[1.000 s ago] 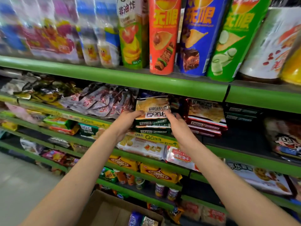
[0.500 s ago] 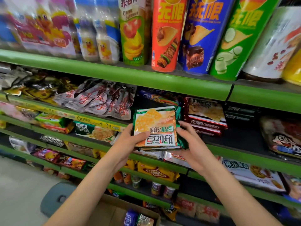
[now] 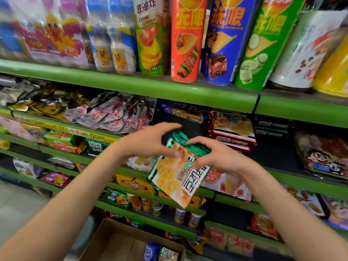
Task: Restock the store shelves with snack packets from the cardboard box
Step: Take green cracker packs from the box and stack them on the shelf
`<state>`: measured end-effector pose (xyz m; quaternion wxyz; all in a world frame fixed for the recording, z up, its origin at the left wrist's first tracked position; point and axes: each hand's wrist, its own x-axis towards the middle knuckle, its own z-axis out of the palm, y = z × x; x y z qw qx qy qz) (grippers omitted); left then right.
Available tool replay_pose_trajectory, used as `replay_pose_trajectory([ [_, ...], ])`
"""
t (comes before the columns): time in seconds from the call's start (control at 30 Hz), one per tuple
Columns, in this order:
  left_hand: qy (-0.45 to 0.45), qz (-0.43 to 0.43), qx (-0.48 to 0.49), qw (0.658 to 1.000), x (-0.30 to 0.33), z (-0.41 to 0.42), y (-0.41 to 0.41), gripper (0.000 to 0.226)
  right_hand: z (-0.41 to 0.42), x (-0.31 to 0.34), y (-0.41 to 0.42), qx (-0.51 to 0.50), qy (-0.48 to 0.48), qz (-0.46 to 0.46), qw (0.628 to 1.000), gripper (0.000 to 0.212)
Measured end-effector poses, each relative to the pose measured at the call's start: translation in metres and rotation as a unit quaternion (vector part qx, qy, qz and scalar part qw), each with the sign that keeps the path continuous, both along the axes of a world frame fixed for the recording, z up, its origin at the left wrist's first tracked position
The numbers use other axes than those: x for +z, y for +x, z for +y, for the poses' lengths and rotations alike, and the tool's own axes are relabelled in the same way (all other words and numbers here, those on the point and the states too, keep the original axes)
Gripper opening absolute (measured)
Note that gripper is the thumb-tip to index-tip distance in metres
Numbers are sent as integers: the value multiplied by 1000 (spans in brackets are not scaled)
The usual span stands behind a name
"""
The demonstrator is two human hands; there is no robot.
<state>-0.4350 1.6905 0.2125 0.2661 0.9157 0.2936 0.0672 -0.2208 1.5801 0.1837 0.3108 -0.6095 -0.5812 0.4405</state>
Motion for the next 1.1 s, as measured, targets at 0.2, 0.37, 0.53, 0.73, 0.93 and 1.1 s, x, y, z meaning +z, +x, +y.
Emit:
replay_pose_trajectory([
  [0.2, 34, 177, -106, 978, 3, 5, 27, 106, 6, 26, -10, 119, 36, -228, 966, 60],
  [0.37, -5, 163, -109, 981, -4, -1, 24, 99, 1, 34, -9, 104, 65, -226, 966, 62],
  [0.53, -80, 44, -59, 994, -34, -13, 14, 67, 1, 32, -11, 43, 125, -183, 974, 77],
  [0.73, -274, -205, 90, 935, -69, -27, -4, 73, -8, 13, -8, -67, 143, -69, 985, 59],
  [0.93, -449, -393, 198, 777, -96, -41, -16, 76, -30, -22, 4, -165, 72, 154, 971, 78],
  [1.1, -532, -399, 226, 712, -100, -59, -8, 68, -33, -45, -15, -140, -75, 418, 894, 58],
])
